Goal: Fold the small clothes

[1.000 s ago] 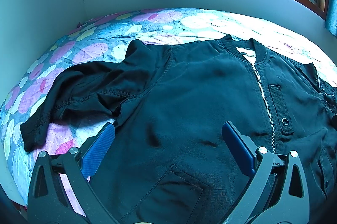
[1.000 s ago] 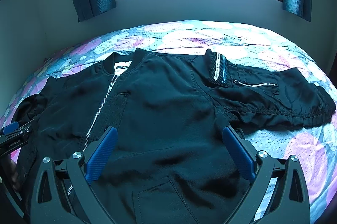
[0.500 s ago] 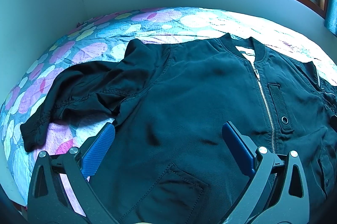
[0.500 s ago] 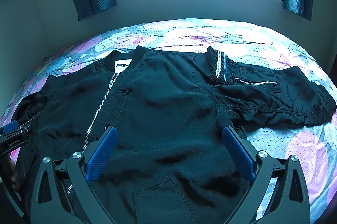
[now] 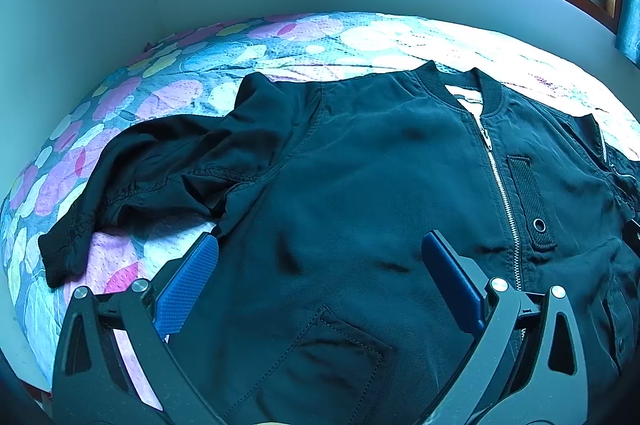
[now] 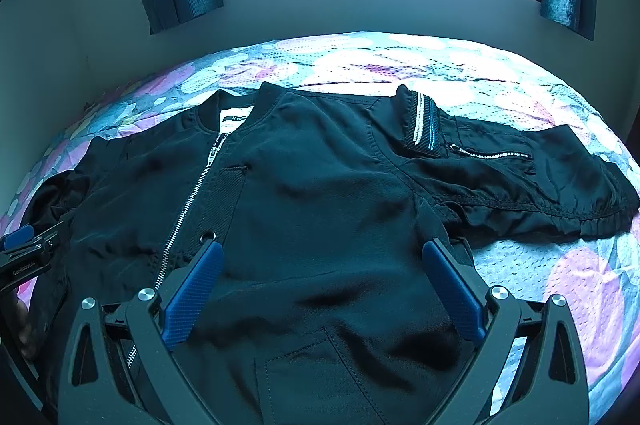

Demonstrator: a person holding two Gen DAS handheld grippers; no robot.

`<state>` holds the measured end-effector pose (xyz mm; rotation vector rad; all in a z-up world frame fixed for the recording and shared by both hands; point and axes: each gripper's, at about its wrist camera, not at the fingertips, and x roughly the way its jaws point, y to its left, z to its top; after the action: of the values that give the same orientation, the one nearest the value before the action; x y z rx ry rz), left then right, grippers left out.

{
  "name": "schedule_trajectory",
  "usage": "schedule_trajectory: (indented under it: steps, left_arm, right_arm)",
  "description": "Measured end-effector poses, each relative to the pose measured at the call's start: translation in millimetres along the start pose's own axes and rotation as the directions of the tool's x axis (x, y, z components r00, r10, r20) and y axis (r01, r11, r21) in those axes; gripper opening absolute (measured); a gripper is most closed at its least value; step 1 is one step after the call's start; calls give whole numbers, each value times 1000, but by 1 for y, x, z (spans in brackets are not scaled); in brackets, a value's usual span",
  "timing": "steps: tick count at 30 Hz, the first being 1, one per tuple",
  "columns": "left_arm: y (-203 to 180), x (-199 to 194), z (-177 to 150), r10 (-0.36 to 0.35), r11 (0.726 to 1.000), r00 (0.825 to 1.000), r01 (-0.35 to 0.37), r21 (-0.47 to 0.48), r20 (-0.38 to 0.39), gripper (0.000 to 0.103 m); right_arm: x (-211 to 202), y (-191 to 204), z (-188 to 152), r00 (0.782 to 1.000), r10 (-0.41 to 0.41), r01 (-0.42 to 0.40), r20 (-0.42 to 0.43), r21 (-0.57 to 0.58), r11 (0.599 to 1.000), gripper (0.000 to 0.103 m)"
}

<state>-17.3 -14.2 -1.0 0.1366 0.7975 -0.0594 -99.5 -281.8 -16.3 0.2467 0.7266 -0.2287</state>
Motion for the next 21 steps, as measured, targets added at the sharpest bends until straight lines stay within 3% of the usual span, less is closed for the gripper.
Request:
schedule_trajectory:
  steps: [14,21]
  left_arm:
    - [-4,-2,-1,-6,1000,1000,6,-4,-5,101]
    - [-3,-2,0,-12,1000,1000,12,-5,-12,101]
  right_arm:
    - [0,-1,-1,1000,7,-7,0,12,1000,99]
    - [-5,-27,9,999,49,-49,4,72,996,99]
